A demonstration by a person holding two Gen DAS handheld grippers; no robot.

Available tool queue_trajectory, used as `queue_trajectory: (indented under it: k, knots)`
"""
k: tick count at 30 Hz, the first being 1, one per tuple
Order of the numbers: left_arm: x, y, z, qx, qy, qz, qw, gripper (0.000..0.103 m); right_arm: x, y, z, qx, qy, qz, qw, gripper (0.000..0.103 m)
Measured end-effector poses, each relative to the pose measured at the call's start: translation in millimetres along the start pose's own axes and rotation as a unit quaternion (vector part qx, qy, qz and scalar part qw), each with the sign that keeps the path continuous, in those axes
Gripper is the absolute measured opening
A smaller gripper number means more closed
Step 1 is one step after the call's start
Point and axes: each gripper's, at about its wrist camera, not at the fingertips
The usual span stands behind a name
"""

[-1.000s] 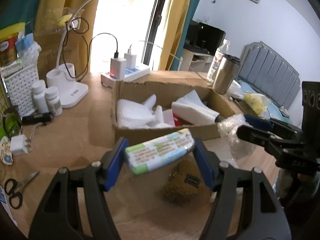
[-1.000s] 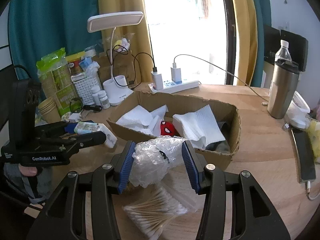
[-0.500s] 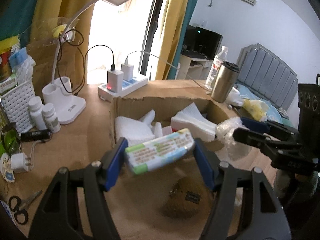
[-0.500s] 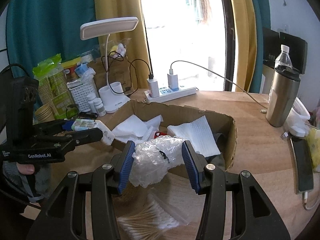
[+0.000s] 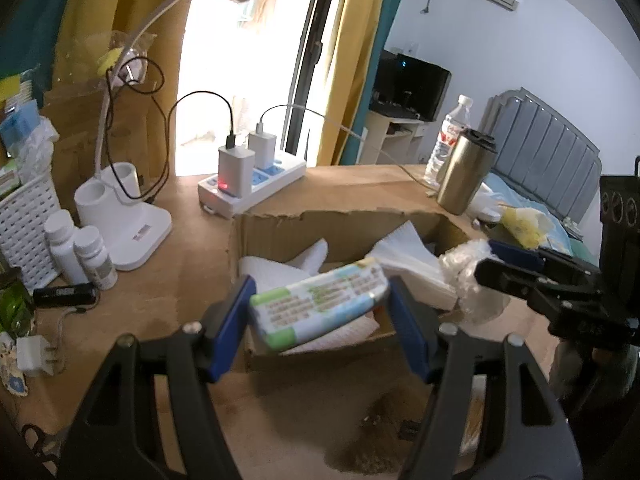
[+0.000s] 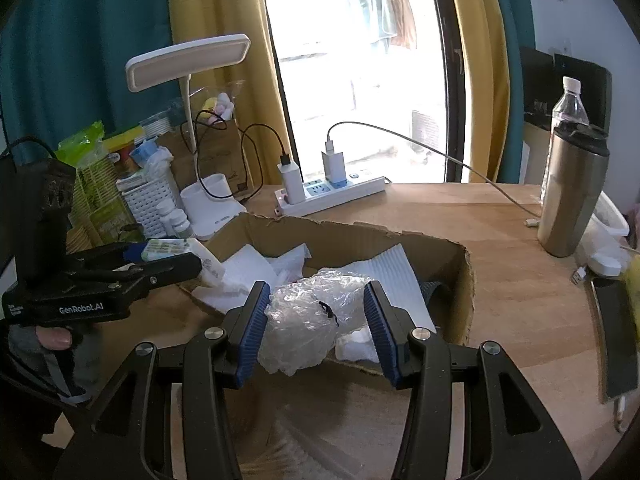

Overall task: Organize soft objects
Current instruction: 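Carry the package and plastic bag over the box and lower them with both tools, then open both tools to release the package and plastic bag into the box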

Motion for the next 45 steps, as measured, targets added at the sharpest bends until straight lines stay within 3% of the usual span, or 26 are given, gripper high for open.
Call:
queue_trajectory:
  k: [11,20,28,33,38,45]
  knots:
    - [-3.7,4.3,24.5,-0.014,0.01,0.0,0.9999,0.068,8.2,-1.2,28.3,-0.007,0.0,0.009,1.0,0.051]
    - [-1.2,16.2,48.1,-0.05,0.008,0.017,0.9986,0.068,17.7,12.6,53.9,-0.042,0.01,0.022,0.999,0.051]
    - [4.9,18.0,53.4,-0.055,0.002,0.037,0.9978,0.069,18.5,22.0,68.8,-0.075,0.011,0.025,0.997,0.052]
    - [5.1,16.9,52.6,-0.059,0.0,0.035,0.9976,0.07,16.1,21.3,67.2,-0.077,0.015,0.021,0.997,0.06]
    - [6.9,10.8,41.6,-0.041,0.002,0.034,0.9986,0.078,14.3,18.0,57.8,-0.069,0.023,0.017,0.997,0.069]
    - [8.3,5.3,24.1,-0.026,-0.002,0.032,0.9992,0.08,10.3,11.8,38.0,-0.052,0.032,0.014,0.998,0.071]
Point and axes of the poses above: each gripper's, at about its wrist camera, not at the fingertips, and z roughly the way its jaws point, x to its right, y to its underside, and after that the axes turned 15 degrees about x, right-handed
